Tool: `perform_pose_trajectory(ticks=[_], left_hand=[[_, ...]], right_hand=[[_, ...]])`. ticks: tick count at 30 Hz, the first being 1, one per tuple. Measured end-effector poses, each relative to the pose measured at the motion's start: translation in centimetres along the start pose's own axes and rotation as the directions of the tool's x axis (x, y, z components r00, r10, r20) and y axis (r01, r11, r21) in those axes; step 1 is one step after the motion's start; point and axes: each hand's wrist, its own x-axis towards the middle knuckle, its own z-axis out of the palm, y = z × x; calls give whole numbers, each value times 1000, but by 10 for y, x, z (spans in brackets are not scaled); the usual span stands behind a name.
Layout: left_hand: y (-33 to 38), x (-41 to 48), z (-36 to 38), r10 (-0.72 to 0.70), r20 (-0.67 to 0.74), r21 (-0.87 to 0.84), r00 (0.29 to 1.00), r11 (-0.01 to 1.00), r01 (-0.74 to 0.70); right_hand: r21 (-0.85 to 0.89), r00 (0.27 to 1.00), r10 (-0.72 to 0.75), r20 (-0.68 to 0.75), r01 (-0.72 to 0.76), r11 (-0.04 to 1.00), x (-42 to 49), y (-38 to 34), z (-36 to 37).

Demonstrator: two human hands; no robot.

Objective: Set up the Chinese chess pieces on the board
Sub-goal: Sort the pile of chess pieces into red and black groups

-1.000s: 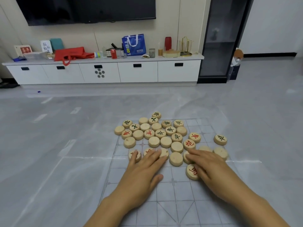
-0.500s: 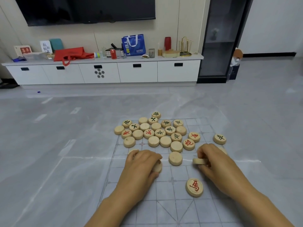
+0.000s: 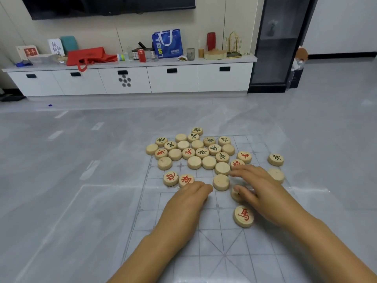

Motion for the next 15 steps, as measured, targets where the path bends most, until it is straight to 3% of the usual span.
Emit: perform_pose_trajectory(ticks=[2, 6, 8, 10, 12, 15], left_hand=[[3, -1, -1, -7, 15, 37, 1000, 999, 6], [3, -4, -3, -40, 103, 23, 994, 999, 38], [1, -4, -5, -43, 152, -9, 987, 999, 45], [-2, -3, -8, -41, 164, -28, 986, 999, 47], [-7, -2, -10, -53, 121, -13, 991, 998, 55], [-16, -1, -16, -133, -19, -10, 991, 991, 133]], right_hand=[[-71, 1000, 1, 14, 0, 997, 9, -7, 4], [-269, 986, 141, 84, -114, 956, 35, -23, 11], [-252, 981, 167, 99, -138, 958, 41, -29, 11], [-129, 980, 184, 78, -173, 976, 38, -30, 11], [-59, 992, 116, 49, -113, 992, 24, -29, 14], [-147, 994, -110, -20, 106, 984, 0, -25, 22]])
